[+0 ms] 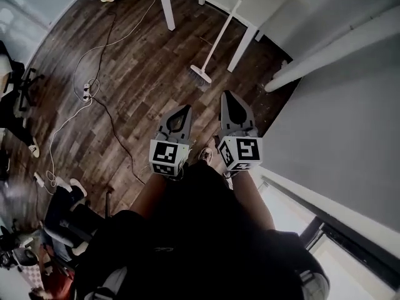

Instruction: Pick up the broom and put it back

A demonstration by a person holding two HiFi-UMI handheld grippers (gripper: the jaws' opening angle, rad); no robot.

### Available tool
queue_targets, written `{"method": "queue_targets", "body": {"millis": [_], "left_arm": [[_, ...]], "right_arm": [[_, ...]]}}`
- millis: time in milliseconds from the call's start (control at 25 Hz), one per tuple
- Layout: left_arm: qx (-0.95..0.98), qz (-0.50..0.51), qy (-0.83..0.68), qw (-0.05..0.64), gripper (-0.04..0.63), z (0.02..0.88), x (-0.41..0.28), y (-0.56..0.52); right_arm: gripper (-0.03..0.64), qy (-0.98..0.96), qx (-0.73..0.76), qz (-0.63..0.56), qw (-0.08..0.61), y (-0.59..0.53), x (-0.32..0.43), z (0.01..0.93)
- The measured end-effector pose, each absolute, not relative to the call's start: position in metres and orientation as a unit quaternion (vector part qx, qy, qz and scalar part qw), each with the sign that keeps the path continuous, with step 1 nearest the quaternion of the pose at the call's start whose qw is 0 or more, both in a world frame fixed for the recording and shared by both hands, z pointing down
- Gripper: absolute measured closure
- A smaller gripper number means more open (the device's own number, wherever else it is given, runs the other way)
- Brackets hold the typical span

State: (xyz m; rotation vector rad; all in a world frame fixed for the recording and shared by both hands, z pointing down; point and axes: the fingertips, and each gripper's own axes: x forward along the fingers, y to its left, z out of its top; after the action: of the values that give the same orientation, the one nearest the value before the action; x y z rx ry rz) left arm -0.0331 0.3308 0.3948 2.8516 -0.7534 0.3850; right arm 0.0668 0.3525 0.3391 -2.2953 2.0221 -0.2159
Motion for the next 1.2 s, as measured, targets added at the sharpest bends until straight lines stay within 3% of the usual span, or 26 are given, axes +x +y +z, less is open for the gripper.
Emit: {"method": "queue_targets", "body": {"millis": [440,1200], "left_arm": [[0.943,0.163,-0.281,0.075,0.595,0.411,-0.021,0.291],[0.945,0.191,-0.233,0.125,0.595,0.469,0.018,0.115]], "right_arm": [[0.595,0.681,-0.724,-0.099,0.053,0.300,0.081,0.365],[0.595,0.654,-0.736,-0.169,-0.046,0.136,0.117,0.451]]}}
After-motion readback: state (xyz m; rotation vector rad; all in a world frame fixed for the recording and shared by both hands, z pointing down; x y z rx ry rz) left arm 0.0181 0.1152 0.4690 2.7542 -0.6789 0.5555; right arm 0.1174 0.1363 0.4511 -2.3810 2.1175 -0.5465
